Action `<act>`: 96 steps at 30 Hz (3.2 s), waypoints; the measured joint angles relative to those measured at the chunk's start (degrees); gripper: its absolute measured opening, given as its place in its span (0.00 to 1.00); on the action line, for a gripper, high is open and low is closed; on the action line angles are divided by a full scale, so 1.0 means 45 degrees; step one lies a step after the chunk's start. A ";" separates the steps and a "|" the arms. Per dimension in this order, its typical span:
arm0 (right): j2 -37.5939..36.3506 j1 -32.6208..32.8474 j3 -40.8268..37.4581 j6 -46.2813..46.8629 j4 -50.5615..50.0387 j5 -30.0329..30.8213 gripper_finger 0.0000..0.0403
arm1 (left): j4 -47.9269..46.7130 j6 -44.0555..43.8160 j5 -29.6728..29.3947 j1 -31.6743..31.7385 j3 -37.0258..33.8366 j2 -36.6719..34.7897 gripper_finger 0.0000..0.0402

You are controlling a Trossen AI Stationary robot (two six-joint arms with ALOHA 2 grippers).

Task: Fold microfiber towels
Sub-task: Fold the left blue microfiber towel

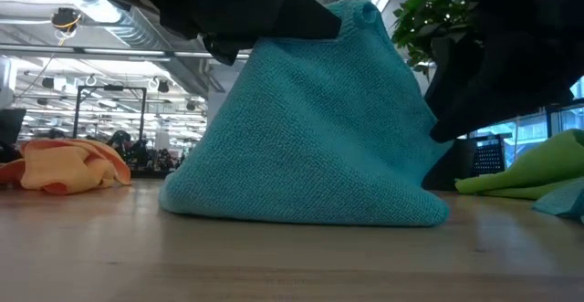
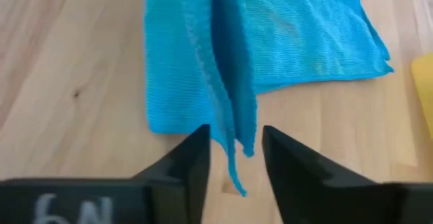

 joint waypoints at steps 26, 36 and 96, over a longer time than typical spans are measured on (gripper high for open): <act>0.0642 0.1505 0.1551 -0.0139 0.2492 -0.2276 0.01 | -0.1365 -0.2399 0.1517 -0.2056 0.0024 0.0000 0.00; 0.2074 0.0804 0.3796 -0.1391 0.1066 -0.2671 0.00 | -0.1701 -0.1956 0.1069 -0.2939 0.0019 0.0001 0.00; 0.1439 -0.3976 0.0243 0.0402 0.4524 -0.3271 0.01 | -1.0427 -0.5314 -0.3026 0.0371 -0.1409 -0.1880 0.22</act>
